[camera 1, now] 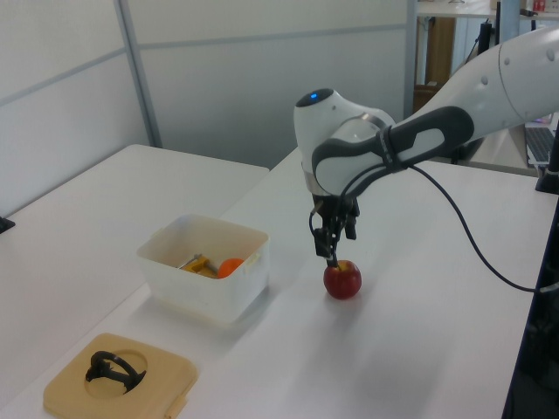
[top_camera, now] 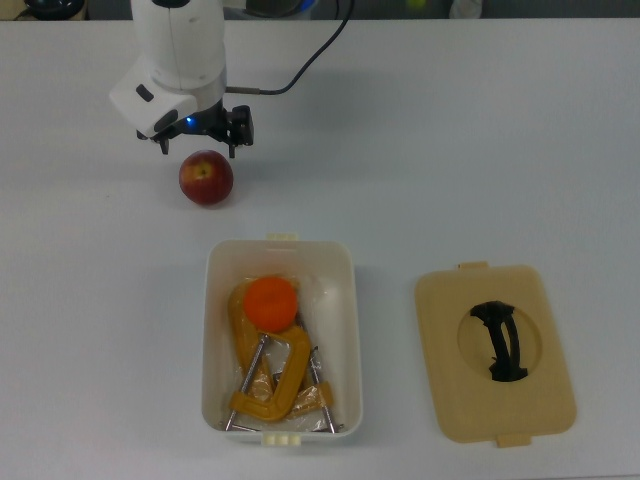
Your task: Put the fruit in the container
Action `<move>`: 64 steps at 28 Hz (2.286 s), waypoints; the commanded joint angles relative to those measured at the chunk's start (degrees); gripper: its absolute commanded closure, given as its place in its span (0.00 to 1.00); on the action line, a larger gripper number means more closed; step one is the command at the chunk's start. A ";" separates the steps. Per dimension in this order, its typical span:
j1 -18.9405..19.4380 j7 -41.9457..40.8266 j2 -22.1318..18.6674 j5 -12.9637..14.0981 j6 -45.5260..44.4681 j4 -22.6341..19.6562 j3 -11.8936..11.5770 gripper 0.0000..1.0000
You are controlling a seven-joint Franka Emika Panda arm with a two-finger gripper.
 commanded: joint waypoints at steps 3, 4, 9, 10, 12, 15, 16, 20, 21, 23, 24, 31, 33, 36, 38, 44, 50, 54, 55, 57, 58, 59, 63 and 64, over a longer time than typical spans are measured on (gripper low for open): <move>-0.03 -1.05 1.36 -0.73 7.73 -6.00 -0.10 0.00; -0.12 -0.87 1.54 -0.73 8.61 -6.35 -0.10 0.00; -0.82 -0.78 2.59 -0.73 9.85 -6.71 -0.10 0.00; -1.17 -0.96 2.59 -0.73 9.93 -6.71 -0.10 0.00; -1.61 -1.05 2.59 -0.73 9.94 -6.62 -0.10 0.16; -1.96 -1.22 2.51 -0.55 9.94 -6.44 -0.10 0.57; -2.14 -1.22 2.42 -0.47 9.85 -6.36 -0.10 0.63; -2.31 -1.57 1.54 -0.47 9.32 -5.39 -0.10 0.77; -2.31 -1.57 1.36 -0.38 9.06 -4.87 -0.10 0.78; -2.23 -1.49 0.58 -0.03 7.49 -2.68 -0.10 0.77; -2.14 -1.31 0.57 -0.03 6.87 -1.62 -0.01 0.77; -1.35 1.67 0.66 -0.73 5.63 7.17 0.60 0.77; -0.56 1.77 0.75 -0.73 5.98 8.67 0.60 0.77; 0.50 1.85 1.54 -0.82 7.21 11.39 0.60 0.77; 1.29 1.85 1.71 -0.73 9.48 11.84 0.60 0.77; 3.39 3.43 4.78 -0.82 20.99 11.75 0.60 0.77; 4.63 10.81 8.65 -2.48 31.55 11.75 0.60 0.71; 4.89 11.78 9.45 -2.58 31.82 11.75 0.60 0.65; 5.15 11.96 9.45 -2.58 31.82 11.75 0.60 0.63; 5.60 12.57 9.54 -2.31 31.73 11.58 0.60 0.36; 5.60 12.84 9.45 -2.23 31.65 11.49 0.60 0.19; 5.60 13.01 9.45 -2.05 31.64 11.49 0.60 0.00; 6.38 16.08 9.01 -1.96 31.47 11.40 0.69 0.00; 6.56 17.48 8.84 -1.87 31.38 11.40 0.60 0.00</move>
